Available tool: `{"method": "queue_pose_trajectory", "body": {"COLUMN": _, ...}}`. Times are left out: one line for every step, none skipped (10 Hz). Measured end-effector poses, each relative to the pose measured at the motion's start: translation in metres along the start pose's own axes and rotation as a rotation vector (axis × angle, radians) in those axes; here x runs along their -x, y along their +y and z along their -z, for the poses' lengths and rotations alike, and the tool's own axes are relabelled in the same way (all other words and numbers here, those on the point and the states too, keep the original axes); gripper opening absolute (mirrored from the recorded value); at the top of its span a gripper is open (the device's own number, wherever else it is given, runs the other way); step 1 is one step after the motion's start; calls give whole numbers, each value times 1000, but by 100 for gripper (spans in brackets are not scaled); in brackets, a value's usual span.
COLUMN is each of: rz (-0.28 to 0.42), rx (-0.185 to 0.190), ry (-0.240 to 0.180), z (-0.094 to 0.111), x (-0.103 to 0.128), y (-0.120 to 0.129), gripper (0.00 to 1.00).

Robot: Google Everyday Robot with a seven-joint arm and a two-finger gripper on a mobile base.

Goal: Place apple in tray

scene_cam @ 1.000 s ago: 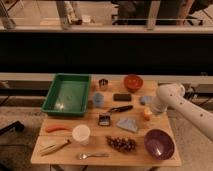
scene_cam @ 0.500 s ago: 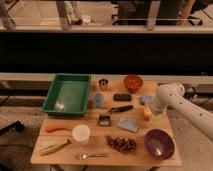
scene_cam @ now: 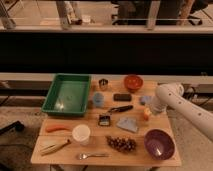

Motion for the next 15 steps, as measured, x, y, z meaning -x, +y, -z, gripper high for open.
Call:
{"method": "queue_pose_trajectory", "body": {"rz": 0, "rx": -3, "ry": 1, "z": 0, "x": 0, "y": -1, "gripper": 41}}
{"method": "queue_pose_trajectory", "body": {"rz": 0, "rx": -5, "ry": 1, "z": 0, "x": 0, "y": 0, "gripper": 31}}
{"method": "queue_pose_trajectory", "body": {"rz": -1, "rx": -8, "ry": 1, "z": 1, "x": 0, "y": 0, "gripper": 20}}
{"method": "queue_pose_trajectory", "body": {"rz": -1, "rx": -13, "ry": 1, "z": 3, "x": 0, "y": -1, "gripper": 11}}
{"method": "queue_pose_trajectory", "body": {"rz": -1, "rx": -23, "ry": 0, "z": 6, "x": 0, "y": -2, "gripper": 3}}
{"method": "queue_pose_trajectory", "body": {"rz": -1, "rx": -43, "ry": -1, "z": 17, "x": 1, "y": -5, "gripper": 0}}
{"method": "queue_pose_trajectory", "body": {"rz": 0, "rx": -61, "ry": -3, "z": 29, "x": 1, "y": -9, "gripper": 0}}
{"method": "queue_pose_trajectory", "body": {"rz": 3, "rx": -80, "ry": -3, "z": 41, "x": 2, "y": -13, "gripper": 0}}
{"method": "queue_pose_trajectory", "body": {"rz": 11, "rx": -115, "ry": -5, "z": 67, "x": 5, "y": -19, "gripper": 0}}
{"method": "queue_pose_trajectory", "body": {"rz": 18, "rx": -132, "ry": -6, "z": 81, "x": 7, "y": -23, "gripper": 0}}
{"method": "queue_pose_trajectory", "body": {"rz": 26, "rx": -146, "ry": -7, "z": 93, "x": 11, "y": -24, "gripper": 0}}
{"method": "queue_pose_trajectory", "body": {"rz": 40, "rx": -154, "ry": -3, "z": 105, "x": 17, "y": -23, "gripper": 0}}
{"method": "queue_pose_trajectory", "body": {"rz": 58, "rx": -153, "ry": 6, "z": 112, "x": 25, "y": -20, "gripper": 0}}
{"method": "queue_pose_trajectory", "body": {"rz": 74, "rx": -148, "ry": 11, "z": 112, "x": 32, "y": -17, "gripper": 0}}
{"method": "queue_pose_trajectory", "body": {"rz": 94, "rx": -147, "ry": 14, "z": 112, "x": 41, "y": -13, "gripper": 0}}
